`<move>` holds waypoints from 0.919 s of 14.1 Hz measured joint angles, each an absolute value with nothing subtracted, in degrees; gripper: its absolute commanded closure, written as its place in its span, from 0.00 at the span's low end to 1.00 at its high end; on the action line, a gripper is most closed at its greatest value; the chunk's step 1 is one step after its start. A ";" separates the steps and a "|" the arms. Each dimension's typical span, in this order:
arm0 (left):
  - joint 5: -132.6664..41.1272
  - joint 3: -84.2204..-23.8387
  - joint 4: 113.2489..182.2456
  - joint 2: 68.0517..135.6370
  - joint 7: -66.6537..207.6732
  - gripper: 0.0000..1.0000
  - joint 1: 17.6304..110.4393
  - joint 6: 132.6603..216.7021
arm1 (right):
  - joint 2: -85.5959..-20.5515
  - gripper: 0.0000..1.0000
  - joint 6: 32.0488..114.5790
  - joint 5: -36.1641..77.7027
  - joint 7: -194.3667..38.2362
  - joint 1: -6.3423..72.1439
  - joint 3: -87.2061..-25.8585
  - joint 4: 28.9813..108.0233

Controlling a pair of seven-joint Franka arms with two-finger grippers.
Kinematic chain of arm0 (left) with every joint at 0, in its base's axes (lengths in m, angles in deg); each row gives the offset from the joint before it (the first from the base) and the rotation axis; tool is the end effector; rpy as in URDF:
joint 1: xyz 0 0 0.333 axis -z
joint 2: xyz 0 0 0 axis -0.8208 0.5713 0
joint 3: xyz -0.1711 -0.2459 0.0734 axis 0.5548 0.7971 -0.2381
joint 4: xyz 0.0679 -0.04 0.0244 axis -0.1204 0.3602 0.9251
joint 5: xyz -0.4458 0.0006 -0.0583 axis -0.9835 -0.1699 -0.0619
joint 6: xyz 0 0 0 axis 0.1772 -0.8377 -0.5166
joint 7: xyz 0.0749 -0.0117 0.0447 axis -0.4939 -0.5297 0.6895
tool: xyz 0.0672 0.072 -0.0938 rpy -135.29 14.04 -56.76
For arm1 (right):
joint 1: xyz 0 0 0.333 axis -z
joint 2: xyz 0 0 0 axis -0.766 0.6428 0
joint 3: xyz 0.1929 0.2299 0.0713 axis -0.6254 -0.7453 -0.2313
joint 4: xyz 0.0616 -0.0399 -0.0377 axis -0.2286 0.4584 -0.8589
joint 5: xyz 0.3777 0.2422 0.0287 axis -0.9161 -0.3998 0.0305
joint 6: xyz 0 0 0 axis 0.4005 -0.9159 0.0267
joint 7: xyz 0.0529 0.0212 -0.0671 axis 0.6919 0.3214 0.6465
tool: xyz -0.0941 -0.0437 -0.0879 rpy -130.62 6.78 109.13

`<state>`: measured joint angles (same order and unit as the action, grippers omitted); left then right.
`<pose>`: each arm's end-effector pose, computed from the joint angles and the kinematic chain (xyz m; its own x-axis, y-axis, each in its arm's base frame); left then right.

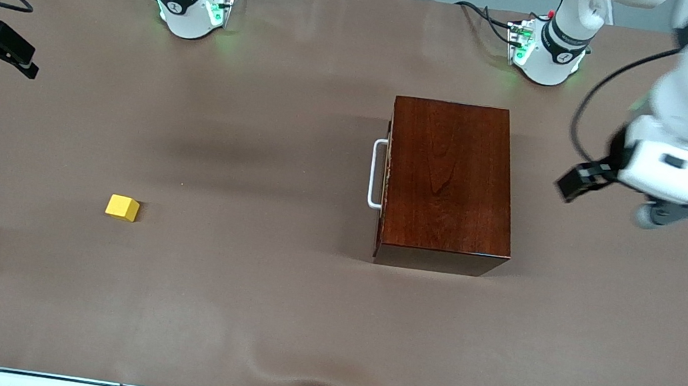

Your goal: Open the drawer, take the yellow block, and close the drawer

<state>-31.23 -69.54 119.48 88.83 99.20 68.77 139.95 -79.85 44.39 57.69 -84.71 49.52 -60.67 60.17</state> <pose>0.6405 -0.1692 0.6074 0.9425 0.3332 0.0255 0.3342 -0.9385 -0.0870 0.5886 -0.0088 0.6126 0.9990 -0.0426 -0.0134 -0.0426 -0.9991 -0.0012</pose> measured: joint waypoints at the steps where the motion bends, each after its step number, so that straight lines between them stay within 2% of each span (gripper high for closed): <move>1: -32.12 -69.54 119.72 88.32 94.84 0.00 66.61 139.31 | -79.85 0.00 44.42 57.69 -84.71 49.54 -60.62 60.16; 3: -33.98 -69.54 121.46 86.85 86.34 0.00 61.78 138.87 | -79.85 0.00 44.40 57.69 -84.69 49.71 -60.53 60.11; 6: -35.04 -69.46 128.79 81.52 74.57 0.00 56.53 139.96 | -79.85 0.00 44.38 57.69 -83.33 50.14 -60.33 60.11; 10: -35.16 -66.21 140.08 71.68 71.09 0.00 54.32 141.90 | -79.85 0.00 44.38 57.69 -82.84 50.16 -60.35 60.10; 13: -35.16 -64.56 143.97 67.27 71.09 0.00 54.34 142.63 | -79.85 0.00 44.44 57.69 -82.69 50.13 -60.63 60.07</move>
